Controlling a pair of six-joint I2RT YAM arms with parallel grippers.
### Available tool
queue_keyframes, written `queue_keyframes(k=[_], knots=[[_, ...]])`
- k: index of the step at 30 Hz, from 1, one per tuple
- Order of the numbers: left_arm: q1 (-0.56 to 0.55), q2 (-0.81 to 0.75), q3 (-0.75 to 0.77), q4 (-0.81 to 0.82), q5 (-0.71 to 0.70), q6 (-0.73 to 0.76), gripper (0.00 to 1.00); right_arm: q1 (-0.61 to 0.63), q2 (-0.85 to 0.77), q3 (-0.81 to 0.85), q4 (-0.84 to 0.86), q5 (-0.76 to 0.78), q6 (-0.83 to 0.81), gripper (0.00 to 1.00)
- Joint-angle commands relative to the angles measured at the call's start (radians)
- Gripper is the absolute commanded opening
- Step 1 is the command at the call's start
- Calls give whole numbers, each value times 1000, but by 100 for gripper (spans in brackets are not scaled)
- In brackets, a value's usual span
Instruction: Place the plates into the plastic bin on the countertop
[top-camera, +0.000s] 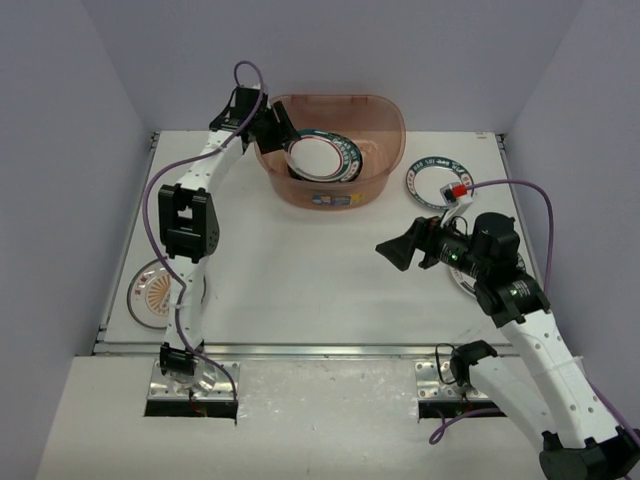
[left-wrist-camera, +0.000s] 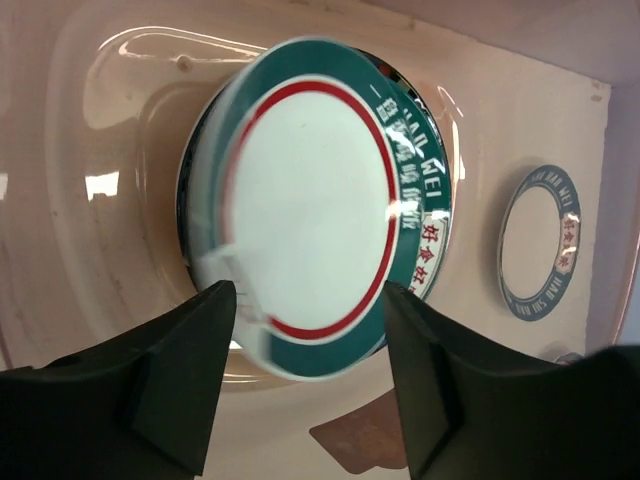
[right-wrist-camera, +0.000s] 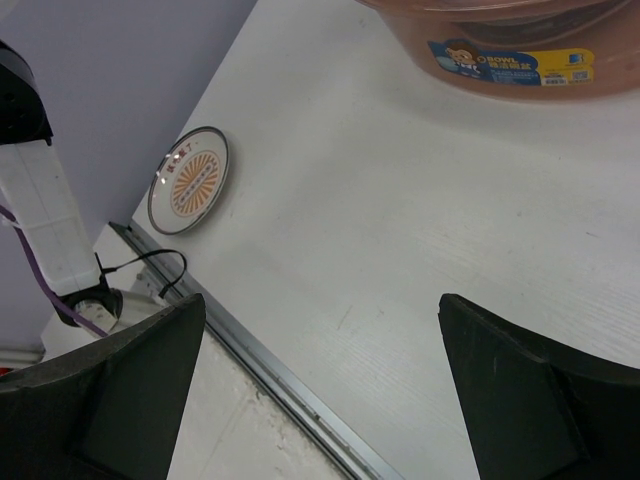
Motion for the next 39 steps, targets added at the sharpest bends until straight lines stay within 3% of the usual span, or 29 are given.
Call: queue_keyframes(k=[1, 7, 9, 15, 20, 22, 24, 25, 27, 33, 39], knots=[[-35, -8, 72, 62, 13, 13, 69, -6, 18, 34, 17, 11, -25, 99], [-52, -58, 112, 36, -8, 23, 82, -6, 70, 16, 35, 7, -17, 99], [-60, -132, 91, 17, -40, 36, 100, -6, 103, 4, 64, -36, -20, 99], [-67, -511, -77, -6, -214, 58, 100, 52, 241, -38, 254, -158, 92, 99], [-67, -1044, -588, 23, -497, 51, 100, 350, 512, -6, 514, 18, 184, 99], [-66, -1161, -688, 10, -544, 49, 100, 395, 630, 23, 612, 50, 234, 99], [-66, -1377, -869, -25, -610, 47, 100, 540, 829, 113, 729, 116, 287, 99], [-66, -1425, -906, -34, -627, 46, 100, 577, 834, 151, 735, 133, 279, 99], [-66, -1549, -966, -102, -664, 50, 100, 657, 1021, 257, 742, 181, 274, 99], [-66, -1710, -994, -222, -743, 92, 100, 745, 1361, 484, 915, 156, 471, 99], [-66, -1782, -1003, -251, -706, 107, 100, 784, 1608, 705, 847, 219, 539, 96]])
